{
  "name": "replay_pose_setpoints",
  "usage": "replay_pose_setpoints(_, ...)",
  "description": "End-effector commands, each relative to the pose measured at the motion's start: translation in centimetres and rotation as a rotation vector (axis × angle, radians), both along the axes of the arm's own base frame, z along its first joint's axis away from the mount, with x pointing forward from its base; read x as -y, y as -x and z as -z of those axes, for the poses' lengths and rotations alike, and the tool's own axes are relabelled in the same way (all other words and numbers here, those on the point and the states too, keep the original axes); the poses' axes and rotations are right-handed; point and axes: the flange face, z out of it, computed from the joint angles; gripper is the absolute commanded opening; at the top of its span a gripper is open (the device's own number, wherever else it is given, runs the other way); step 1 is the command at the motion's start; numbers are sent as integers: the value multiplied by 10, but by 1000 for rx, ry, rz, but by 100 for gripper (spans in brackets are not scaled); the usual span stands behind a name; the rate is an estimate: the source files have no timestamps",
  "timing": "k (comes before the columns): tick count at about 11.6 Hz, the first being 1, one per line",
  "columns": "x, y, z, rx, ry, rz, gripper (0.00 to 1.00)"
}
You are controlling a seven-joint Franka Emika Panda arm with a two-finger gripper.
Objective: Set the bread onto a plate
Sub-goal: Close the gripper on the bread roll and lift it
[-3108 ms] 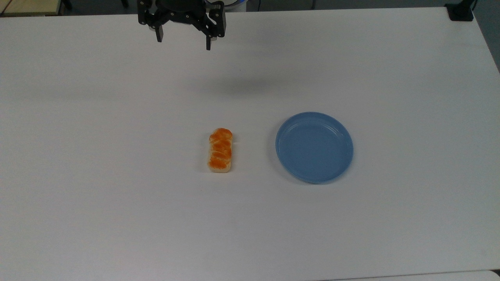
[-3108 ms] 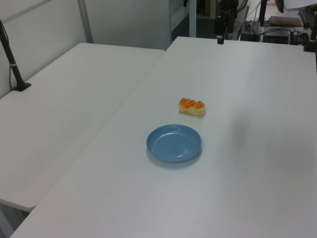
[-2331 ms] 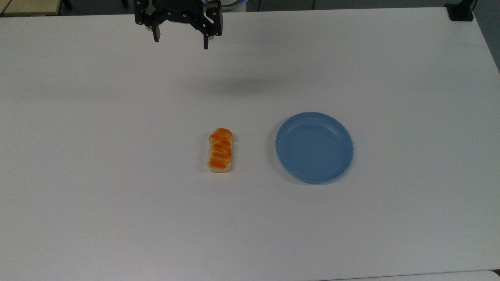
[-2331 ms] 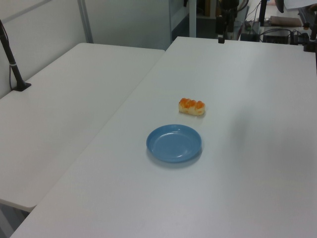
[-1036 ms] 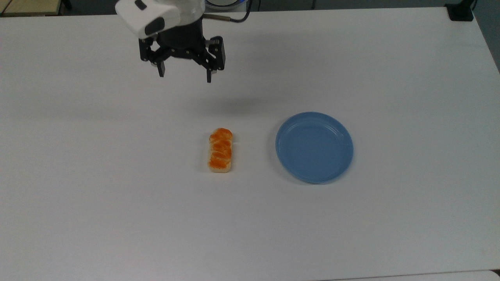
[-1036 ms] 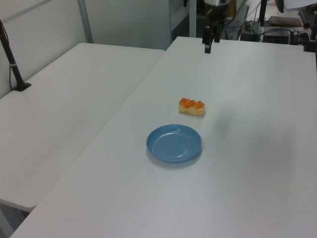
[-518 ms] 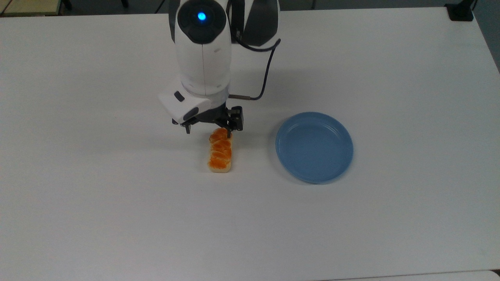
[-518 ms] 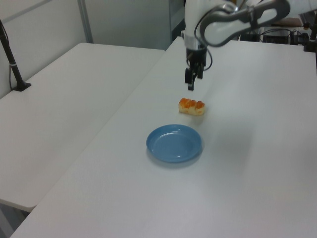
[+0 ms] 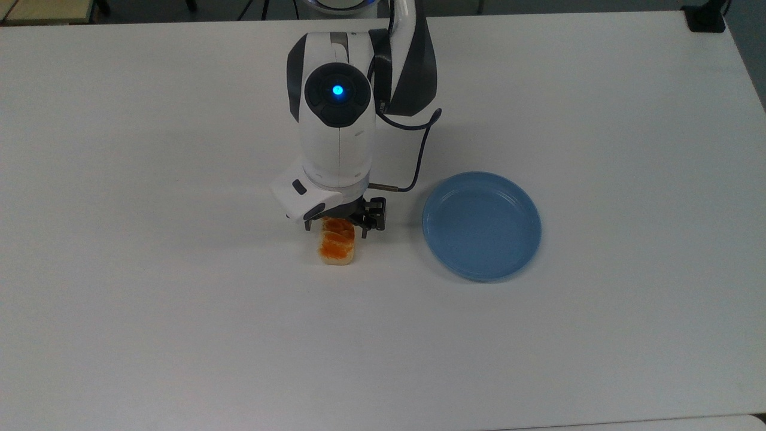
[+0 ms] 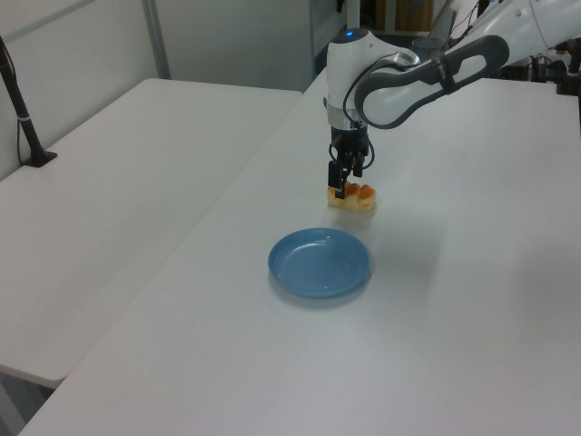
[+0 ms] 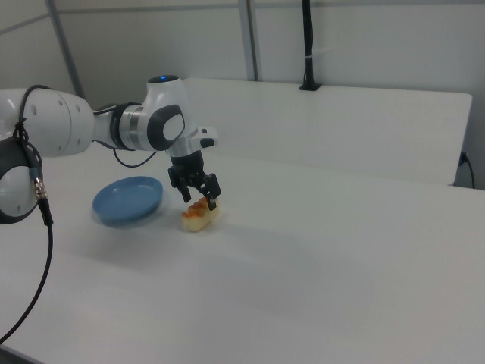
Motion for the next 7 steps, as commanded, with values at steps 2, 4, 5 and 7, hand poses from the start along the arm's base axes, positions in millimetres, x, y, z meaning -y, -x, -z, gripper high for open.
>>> replay_pose_setpoints(2, -11, -2, 22, 18, 8, 83, 83)
replay_pose_setpoints(4, -12, -1, 26, 11, 11, 73, 72)
replay_pose_setpoints(5, -12, 0, 23, 10, 12, 69, 61)
replay_pose_setpoints(7, -14, 0, -6, 30, 5, 57, 59)
